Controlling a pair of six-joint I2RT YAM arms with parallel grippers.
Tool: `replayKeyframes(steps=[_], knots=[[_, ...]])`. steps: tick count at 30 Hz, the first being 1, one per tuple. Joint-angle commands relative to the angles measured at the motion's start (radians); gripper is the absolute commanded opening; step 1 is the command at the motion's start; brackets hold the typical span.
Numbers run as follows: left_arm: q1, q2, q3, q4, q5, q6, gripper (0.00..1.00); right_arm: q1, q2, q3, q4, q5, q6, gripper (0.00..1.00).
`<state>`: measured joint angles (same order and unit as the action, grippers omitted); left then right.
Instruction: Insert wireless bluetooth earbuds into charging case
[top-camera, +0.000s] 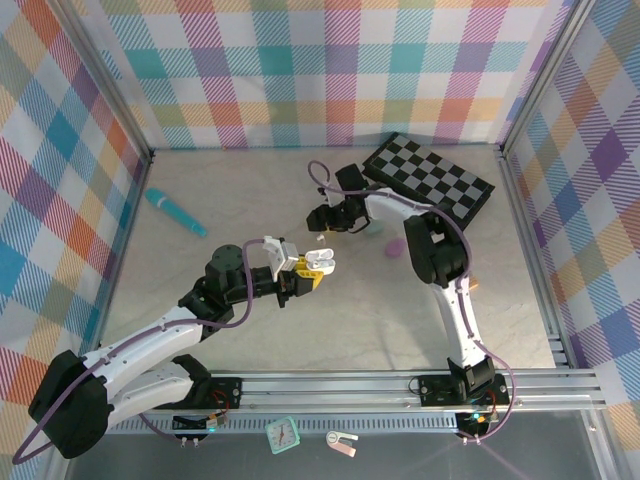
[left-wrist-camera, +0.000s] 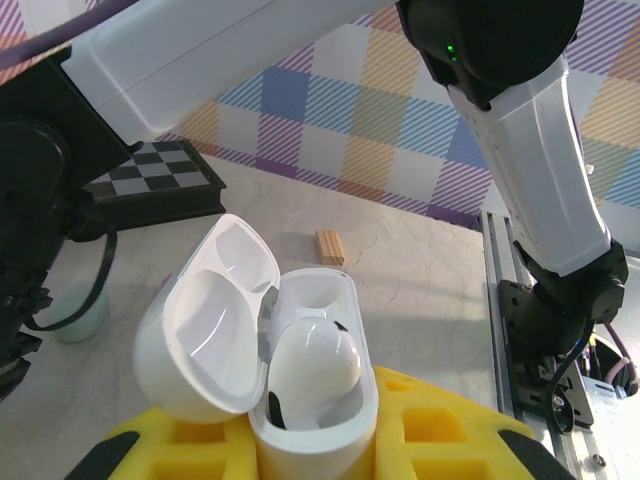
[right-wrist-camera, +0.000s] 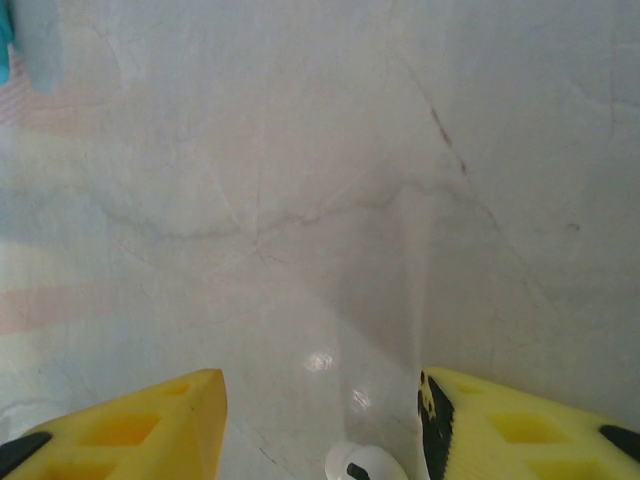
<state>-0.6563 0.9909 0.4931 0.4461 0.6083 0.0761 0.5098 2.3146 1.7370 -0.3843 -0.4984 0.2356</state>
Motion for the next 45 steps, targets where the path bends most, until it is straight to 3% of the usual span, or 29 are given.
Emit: replayKeyframes(steps=[1,10,21,38,45], knots=[[0.007,-0.006,0.008,0.007,0.014,0.017,0.17,0.012,-0.025,-0.069,-0.063,-0.042,-0.021,0.51],[0.007,0.011,0.009,0.014,0.022,0.02,0.17,0.018,-0.08,-0.162,-0.041,-0.081,-0.041,0.45],[0.008,0.037,0.017,0.022,0.02,0.022,0.18,0.021,-0.052,-0.151,-0.05,-0.049,-0.045,0.38],[0.01,0.045,0.008,0.012,-0.029,0.027,0.18,0.053,-0.077,-0.138,-0.11,0.098,-0.102,0.23],[0.022,0.036,-0.014,0.008,-0.053,0.025,0.18,0.053,-0.161,-0.184,-0.107,0.161,-0.123,0.22]])
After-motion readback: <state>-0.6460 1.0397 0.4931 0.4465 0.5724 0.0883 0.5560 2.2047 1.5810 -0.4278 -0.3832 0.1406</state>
